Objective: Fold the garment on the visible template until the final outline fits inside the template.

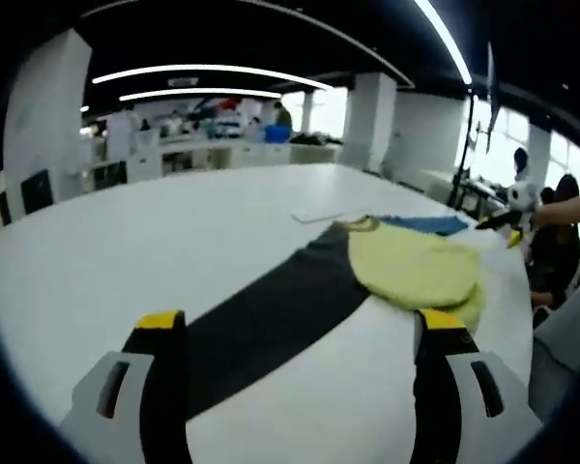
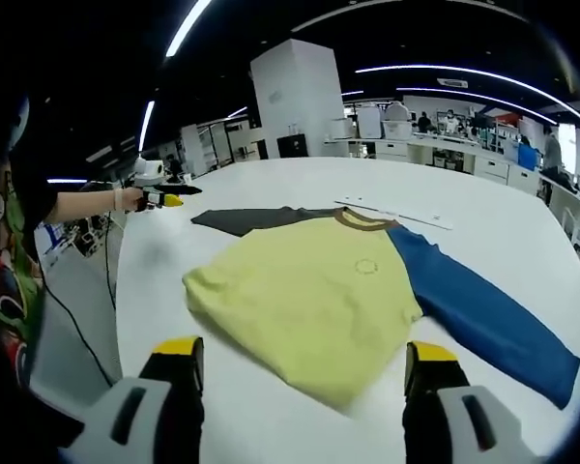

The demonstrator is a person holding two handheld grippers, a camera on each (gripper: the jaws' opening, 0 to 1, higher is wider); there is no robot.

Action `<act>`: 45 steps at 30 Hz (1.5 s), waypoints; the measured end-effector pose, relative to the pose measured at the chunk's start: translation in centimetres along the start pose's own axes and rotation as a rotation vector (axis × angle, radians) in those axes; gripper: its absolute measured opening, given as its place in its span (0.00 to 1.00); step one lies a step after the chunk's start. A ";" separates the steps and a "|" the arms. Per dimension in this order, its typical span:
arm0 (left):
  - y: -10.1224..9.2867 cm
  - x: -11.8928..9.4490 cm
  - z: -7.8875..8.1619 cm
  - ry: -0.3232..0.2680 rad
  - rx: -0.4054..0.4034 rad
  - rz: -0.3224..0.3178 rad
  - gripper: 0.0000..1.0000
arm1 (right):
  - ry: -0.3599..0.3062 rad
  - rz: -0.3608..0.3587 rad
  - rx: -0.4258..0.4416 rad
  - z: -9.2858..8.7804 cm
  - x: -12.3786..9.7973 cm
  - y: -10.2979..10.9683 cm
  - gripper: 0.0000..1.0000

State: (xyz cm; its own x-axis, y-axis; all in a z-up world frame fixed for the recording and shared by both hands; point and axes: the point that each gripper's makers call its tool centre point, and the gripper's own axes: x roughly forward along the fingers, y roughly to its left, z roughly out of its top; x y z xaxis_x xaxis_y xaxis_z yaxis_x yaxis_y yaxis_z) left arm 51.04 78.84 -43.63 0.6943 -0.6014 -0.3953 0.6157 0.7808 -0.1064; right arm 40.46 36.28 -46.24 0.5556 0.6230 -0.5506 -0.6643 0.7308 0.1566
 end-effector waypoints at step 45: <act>-18.0 -3.2 -3.3 -0.017 -0.034 -0.213 0.82 | -0.086 -0.050 0.010 -0.6 -3.8 4.0 0.78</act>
State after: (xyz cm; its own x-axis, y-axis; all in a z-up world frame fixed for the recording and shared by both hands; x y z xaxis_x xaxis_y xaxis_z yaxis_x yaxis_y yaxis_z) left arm 36.48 67.25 -43.49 0.5563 -0.7558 -0.3454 0.7363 0.6410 -0.2167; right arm 35.37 36.70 -44.01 0.6289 0.6071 -0.4857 -0.6300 0.7640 0.1392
